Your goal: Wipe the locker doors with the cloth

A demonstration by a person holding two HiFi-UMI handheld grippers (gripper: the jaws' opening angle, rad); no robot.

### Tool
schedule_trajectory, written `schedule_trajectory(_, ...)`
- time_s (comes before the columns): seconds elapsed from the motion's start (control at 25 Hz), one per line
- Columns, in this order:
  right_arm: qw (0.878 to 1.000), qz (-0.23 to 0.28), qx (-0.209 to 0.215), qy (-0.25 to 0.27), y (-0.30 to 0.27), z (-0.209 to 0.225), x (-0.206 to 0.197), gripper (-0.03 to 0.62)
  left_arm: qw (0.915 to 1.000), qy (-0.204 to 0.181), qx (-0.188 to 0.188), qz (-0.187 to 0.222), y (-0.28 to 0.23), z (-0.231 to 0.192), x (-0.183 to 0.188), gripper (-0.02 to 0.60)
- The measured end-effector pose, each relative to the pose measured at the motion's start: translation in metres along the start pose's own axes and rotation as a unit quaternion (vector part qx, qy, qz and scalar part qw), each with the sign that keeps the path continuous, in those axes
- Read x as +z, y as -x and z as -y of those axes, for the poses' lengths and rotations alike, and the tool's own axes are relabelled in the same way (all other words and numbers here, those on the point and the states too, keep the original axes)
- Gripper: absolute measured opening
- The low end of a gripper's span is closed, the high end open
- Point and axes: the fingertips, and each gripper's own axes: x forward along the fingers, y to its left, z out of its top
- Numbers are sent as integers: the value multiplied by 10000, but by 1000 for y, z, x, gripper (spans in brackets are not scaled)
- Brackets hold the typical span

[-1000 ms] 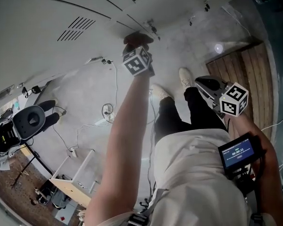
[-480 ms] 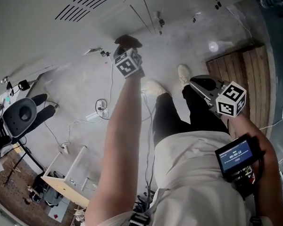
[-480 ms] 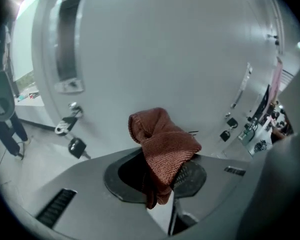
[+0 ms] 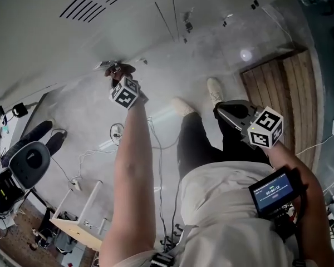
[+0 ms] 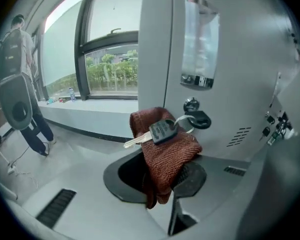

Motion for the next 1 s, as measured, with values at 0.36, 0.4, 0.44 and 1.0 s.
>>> schedule_trajectory(0.36, 9990, 107, -316, -295, 27, 28, -27, 20, 9977, 230, -561, -303, -35, 66, -39, 77)
schedule_trajectory(0.4, 9988, 104, -364, -324, 31, 32, -31, 20, 9969, 179, -675, -355, -38, 80, -44, 77)
schedule_trajectory(0.44, 9986, 106, -397, -342, 34, 36, -34, 20, 9962, 185, -754, -401, -41, 92, -48, 77)
schedule_trajectory(1.0, 9978, 279, -440, -402, 61, 56, -17, 20, 9473, 2720, -1623, -472, 0, 209, -18, 77)
